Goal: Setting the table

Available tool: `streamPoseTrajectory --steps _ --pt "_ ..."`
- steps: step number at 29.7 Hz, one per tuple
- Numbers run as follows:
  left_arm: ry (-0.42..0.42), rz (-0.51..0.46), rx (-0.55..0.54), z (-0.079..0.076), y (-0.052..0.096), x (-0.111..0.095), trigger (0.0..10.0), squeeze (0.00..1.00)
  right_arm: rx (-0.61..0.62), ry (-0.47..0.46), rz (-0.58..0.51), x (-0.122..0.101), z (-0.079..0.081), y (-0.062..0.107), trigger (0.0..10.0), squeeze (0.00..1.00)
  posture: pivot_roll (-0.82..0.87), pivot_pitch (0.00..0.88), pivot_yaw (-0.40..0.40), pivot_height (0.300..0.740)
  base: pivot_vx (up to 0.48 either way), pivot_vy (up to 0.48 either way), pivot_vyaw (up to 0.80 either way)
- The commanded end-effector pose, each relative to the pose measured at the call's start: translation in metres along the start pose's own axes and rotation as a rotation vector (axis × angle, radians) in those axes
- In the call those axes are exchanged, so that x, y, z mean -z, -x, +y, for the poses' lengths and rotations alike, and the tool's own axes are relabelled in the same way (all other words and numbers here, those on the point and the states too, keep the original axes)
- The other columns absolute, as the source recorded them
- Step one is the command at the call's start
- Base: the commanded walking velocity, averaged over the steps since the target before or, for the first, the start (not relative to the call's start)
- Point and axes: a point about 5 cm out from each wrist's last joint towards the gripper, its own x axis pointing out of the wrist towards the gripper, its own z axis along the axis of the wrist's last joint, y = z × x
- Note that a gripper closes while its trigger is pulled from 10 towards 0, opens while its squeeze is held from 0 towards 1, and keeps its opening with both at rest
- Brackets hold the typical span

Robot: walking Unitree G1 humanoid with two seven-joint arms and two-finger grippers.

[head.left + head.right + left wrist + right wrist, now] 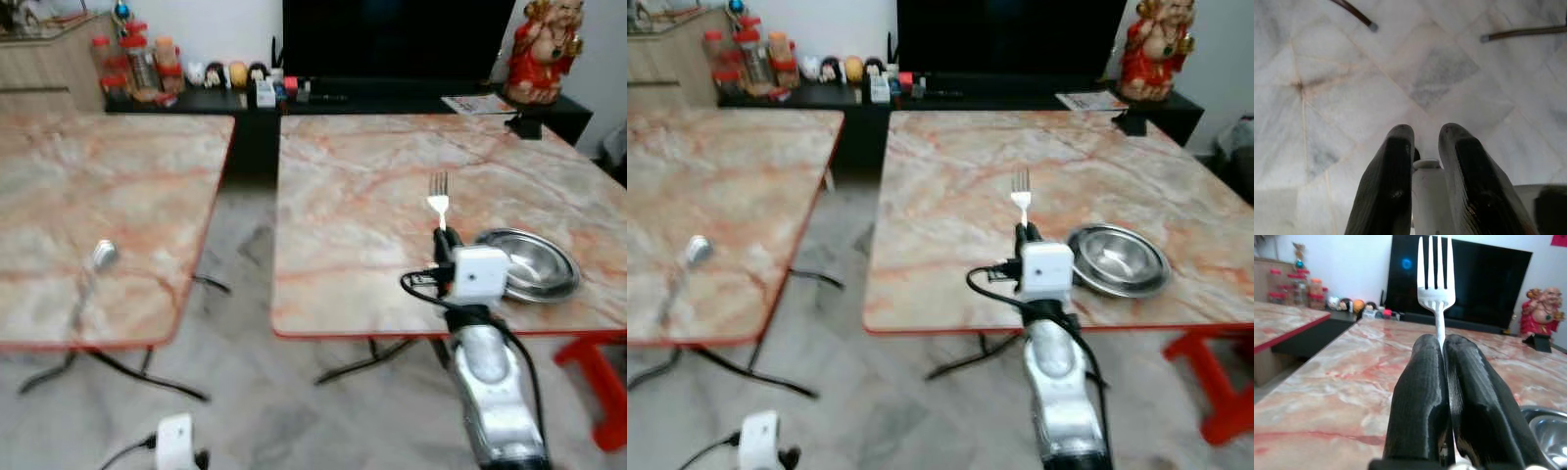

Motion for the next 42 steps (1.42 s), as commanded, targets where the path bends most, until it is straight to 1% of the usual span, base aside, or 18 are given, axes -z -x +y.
streamPoseTrajectory --steps 1,9,24,31,34,41,42 --pt "-0.005 0.001 0.010 -0.004 -0.001 -0.002 10.0 0.00 0.014 0.008 -0.016 -0.005 -0.007 -0.002 10.0 0.00 -0.08 0.000 -0.002 0.740 0.000 -0.480 0.00" --pt "0.000 -0.001 0.011 -0.005 -0.001 -0.003 10.0 0.00 0.049 0.020 -0.016 -0.006 -0.017 -0.003 10.0 0.00 -0.08 0.000 0.000 0.740 0.000 -0.480 0.00" --pt "-0.001 -0.006 0.011 -0.006 -0.002 -0.005 10.0 0.00 0.092 0.012 0.006 -0.003 -0.024 -0.001 10.0 0.00 -0.09 0.000 0.006 0.740 0.000 -0.475 0.00" --pt "0.006 -0.020 -0.001 -0.004 -0.003 -0.008 10.0 0.00 0.102 0.012 0.013 -0.002 -0.026 -0.001 10.0 0.00 -0.09 0.000 0.009 0.740 0.000 -0.039 0.00" --pt "0.025 -0.036 -0.008 -0.004 -0.003 -0.011 10.0 0.00 0.108 0.008 0.016 -0.001 -0.027 -0.001 10.0 0.00 -0.09 0.000 0.011 0.740 0.000 0.000 0.00" --pt "0.020 -0.030 -0.004 -0.005 -0.003 -0.011 10.0 0.00 0.111 0.010 0.024 0.000 -0.028 0.000 10.0 0.00 -0.09 0.000 0.007 0.740 0.000 0.000 0.00" --pt "0.019 -0.030 -0.005 -0.005 -0.003 -0.011 10.0 0.00 0.114 -0.003 0.025 0.000 -0.028 0.000 10.0 0.00 -0.09 0.000 0.007 0.740 0.000 0.000 0.00"
